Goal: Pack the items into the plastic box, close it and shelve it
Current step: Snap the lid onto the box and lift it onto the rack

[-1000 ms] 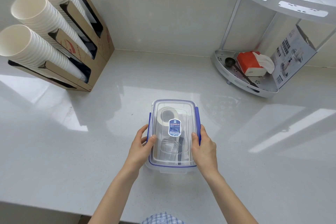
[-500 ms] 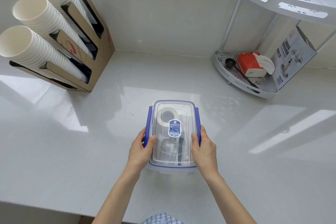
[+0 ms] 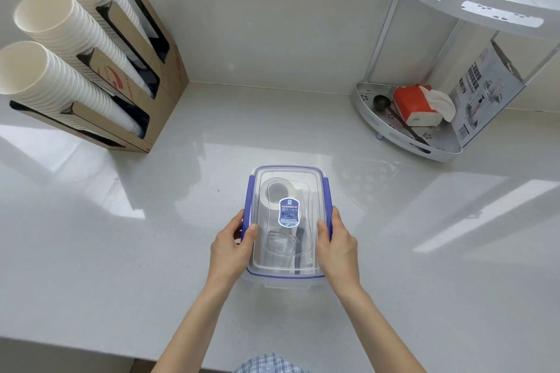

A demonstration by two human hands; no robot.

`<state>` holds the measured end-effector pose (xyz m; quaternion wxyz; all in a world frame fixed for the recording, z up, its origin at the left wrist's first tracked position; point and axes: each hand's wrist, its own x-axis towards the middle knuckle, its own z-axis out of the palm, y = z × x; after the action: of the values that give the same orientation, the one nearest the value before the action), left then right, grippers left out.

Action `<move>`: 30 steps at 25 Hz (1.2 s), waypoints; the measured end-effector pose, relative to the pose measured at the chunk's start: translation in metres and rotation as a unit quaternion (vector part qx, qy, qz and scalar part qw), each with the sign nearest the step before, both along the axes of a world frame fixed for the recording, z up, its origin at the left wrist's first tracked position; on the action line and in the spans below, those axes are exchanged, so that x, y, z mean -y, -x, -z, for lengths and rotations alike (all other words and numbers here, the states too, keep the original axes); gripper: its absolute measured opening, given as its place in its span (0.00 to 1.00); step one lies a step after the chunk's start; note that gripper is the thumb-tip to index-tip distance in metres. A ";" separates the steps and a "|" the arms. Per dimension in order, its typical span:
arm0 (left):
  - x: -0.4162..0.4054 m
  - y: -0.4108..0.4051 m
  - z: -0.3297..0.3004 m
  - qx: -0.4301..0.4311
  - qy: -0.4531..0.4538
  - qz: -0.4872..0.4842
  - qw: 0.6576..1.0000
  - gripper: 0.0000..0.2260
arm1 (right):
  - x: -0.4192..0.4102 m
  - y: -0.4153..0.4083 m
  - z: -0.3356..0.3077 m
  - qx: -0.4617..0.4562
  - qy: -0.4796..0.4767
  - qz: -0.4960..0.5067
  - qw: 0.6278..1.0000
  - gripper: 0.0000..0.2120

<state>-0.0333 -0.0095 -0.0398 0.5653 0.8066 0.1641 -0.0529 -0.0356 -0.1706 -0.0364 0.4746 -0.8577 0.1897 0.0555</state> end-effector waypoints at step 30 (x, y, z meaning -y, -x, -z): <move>0.016 -0.014 -0.020 0.031 0.099 0.003 0.995 0.19 | 0.058 -0.005 -0.023 0.036 -0.121 -0.033 0.991 0.06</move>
<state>-0.0196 -0.0251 -0.0196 0.6471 0.7483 0.1385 -0.0457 -0.0301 -0.2282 -0.0136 0.5794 -0.8011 0.1359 0.0631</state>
